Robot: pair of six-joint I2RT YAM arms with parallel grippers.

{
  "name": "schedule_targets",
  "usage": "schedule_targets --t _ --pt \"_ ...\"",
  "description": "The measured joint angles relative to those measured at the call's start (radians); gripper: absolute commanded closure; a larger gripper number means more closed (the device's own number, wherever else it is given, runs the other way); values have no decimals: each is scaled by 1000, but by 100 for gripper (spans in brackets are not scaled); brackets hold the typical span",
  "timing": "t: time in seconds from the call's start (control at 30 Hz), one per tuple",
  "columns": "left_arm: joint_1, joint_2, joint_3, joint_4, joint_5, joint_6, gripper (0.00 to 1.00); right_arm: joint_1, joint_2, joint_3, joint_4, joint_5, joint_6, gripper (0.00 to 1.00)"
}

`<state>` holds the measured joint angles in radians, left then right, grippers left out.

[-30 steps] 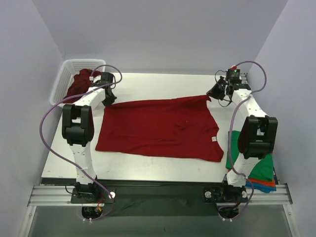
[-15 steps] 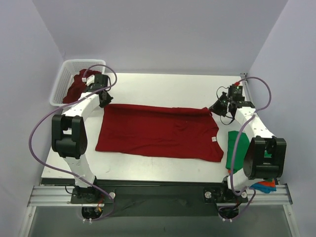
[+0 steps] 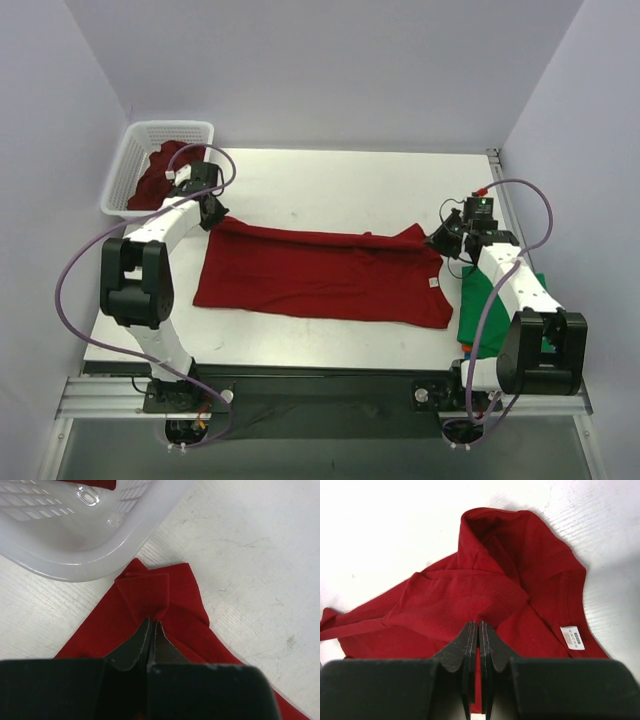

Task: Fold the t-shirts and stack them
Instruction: Fold the other side of the tshirt into a rectangle

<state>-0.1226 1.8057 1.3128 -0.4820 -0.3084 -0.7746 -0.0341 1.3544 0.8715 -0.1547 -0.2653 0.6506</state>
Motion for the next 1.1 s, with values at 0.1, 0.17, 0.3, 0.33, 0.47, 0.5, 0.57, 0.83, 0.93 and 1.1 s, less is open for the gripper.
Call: schedule_targets --t 0.1,0.17,0.3,0.33,0.47,0.5,0.57,0.83,0.93,1.1 --pt "0 -19 -7 4 3 -3 100 0 -38 -15 -2 0 -1 100" --pt "0 -43 -16 6 4 -3 100 0 -58 -23 -3 0 -2 100" --pt "0 -95 -48 16 7 -4 100 0 -92 -43 -9 1 -7 100" --pt "0 -105 -59 18 7 -5 100 0 -98 -47 -13 1 -9 100" --pt "0 -142 -113 22 7 -6 100 0 -122 -71 -21 1 -20 100" --pt "0 -148 -125 24 8 -7 100 0 -128 -80 -22 1 -22 100" --pt "0 -158 -149 24 8 -8 100 0 -140 -97 -29 1 -24 100" --pt "0 -175 -217 27 10 -25 100 0 -182 -138 -45 4 -35 100" --pt "0 -187 -228 29 10 -29 100 0 -199 -154 -50 4 -39 100" --pt "0 -219 -233 34 10 -32 100 0 -223 -179 -55 3 -47 100"
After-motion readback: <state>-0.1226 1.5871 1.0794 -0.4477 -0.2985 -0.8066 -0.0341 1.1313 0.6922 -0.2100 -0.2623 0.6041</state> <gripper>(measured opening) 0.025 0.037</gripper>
